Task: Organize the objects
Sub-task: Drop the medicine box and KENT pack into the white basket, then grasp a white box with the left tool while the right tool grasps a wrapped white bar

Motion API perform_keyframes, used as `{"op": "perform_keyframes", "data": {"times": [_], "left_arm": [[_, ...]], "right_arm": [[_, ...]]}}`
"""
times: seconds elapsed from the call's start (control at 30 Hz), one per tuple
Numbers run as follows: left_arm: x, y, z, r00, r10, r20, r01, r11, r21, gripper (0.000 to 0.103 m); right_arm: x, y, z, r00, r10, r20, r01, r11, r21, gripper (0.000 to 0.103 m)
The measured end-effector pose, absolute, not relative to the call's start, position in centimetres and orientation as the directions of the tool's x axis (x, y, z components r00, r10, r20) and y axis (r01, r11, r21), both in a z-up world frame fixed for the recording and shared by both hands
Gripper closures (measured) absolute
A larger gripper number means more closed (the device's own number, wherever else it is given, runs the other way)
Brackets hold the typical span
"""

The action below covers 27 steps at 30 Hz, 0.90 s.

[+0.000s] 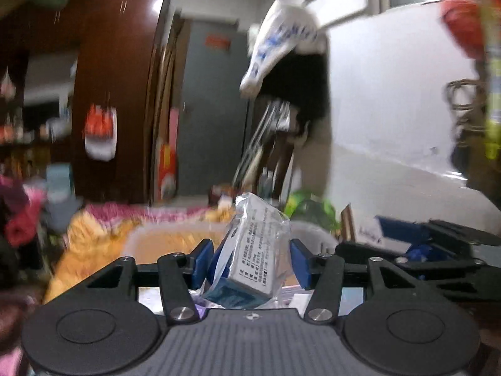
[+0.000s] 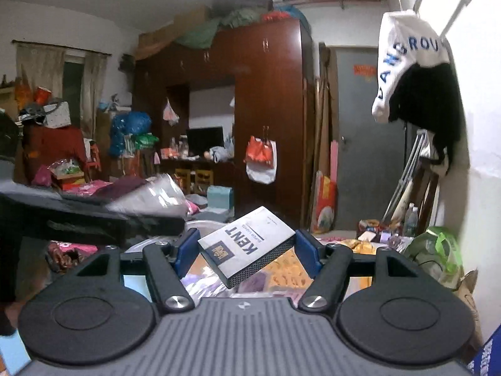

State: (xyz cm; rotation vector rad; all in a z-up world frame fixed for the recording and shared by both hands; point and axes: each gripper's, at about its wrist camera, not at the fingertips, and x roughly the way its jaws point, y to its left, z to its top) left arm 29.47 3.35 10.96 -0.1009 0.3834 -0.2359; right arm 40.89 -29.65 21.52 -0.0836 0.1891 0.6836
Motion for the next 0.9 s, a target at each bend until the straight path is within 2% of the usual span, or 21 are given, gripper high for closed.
{"op": "perform_keyframes", "data": {"times": [0.03, 0.07, 0.1, 0.13, 0.17, 0.23, 0.33, 0.4, 0.53, 0.6, 0.73, 0.87, 0.9], "left_arm": [[31.0, 2.9, 10.2, 0.884, -0.234, -0.405, 0.195, 0.971, -0.135, 0.035], [32.0, 2.7, 9.5, 0.875, -0.197, -0.443, 0.156, 0.980, -0.126, 0.024], [32.6, 2.6, 8.9, 0.868, -0.161, -0.470, 0.122, 0.986, -0.113, 0.013], [32.5, 2.6, 8.3, 0.868, -0.137, -0.478, 0.104, 0.990, -0.095, 0.009], [31.8, 2.6, 7.9, 0.880, -0.135, -0.454, 0.113, 0.991, -0.077, 0.005], [30.0, 2.9, 7.7, 0.901, -0.132, -0.413, 0.115, 0.991, -0.067, 0.004], [26.3, 3.5, 7.8, 0.926, -0.153, -0.344, 0.134, 0.988, -0.079, 0.002], [24.0, 3.7, 7.1, 0.928, -0.198, -0.315, 0.179, 0.980, -0.087, 0.000], [22.2, 4.5, 3.8, 0.923, -0.198, -0.331, 0.186, 0.980, -0.070, 0.000], [22.2, 5.8, 2.3, 0.912, -0.181, -0.368, 0.156, 0.983, -0.097, 0.000], [23.4, 8.2, 0.2, 0.870, -0.246, -0.428, 0.161, 0.961, -0.226, 0.000], [23.8, 7.6, -1.2, 0.857, -0.240, -0.455, 0.157, 0.964, -0.213, 0.000], [23.8, 7.0, -1.5, 0.848, -0.251, -0.466, 0.170, 0.963, -0.210, 0.001]], "right_arm": [[41.7, -29.2, 21.3, 0.767, 0.606, -0.209, -0.623, 0.782, -0.023, 0.024], [42.3, -28.7, 21.0, 0.772, 0.595, -0.224, -0.617, 0.786, -0.038, 0.023], [42.8, -28.1, 20.6, 0.798, 0.547, -0.253, -0.580, 0.812, -0.072, 0.015], [43.1, -27.8, 20.1, 0.814, 0.507, -0.285, -0.552, 0.827, -0.107, 0.009], [43.0, -27.9, 19.6, 0.818, 0.491, -0.300, -0.543, 0.830, -0.123, 0.007], [41.7, -29.6, 19.4, 0.795, 0.536, -0.286, -0.576, 0.814, -0.078, 0.000], [38.9, -32.4, 19.1, 0.750, 0.611, -0.254, -0.628, 0.778, 0.017, 0.000], [37.1, -33.3, 17.8, 0.715, 0.643, -0.275, -0.664, 0.747, 0.018, 0.000], [36.7, -32.4, 12.9, 0.617, 0.640, -0.457, -0.716, 0.698, 0.012, 0.000], [36.9, -31.7, 10.9, 0.593, 0.635, -0.495, -0.722, 0.692, 0.024, 0.000], [38.0, -30.1, 8.8, 0.538, 0.616, -0.575, -0.733, 0.679, 0.042, 0.000], [38.8, -28.8, 8.2, 0.523, 0.609, -0.596, -0.733, 0.679, 0.050, 0.000], [38.8, -28.4, 7.9, 0.521, 0.599, -0.609, -0.735, 0.677, 0.037, 0.005]]}}
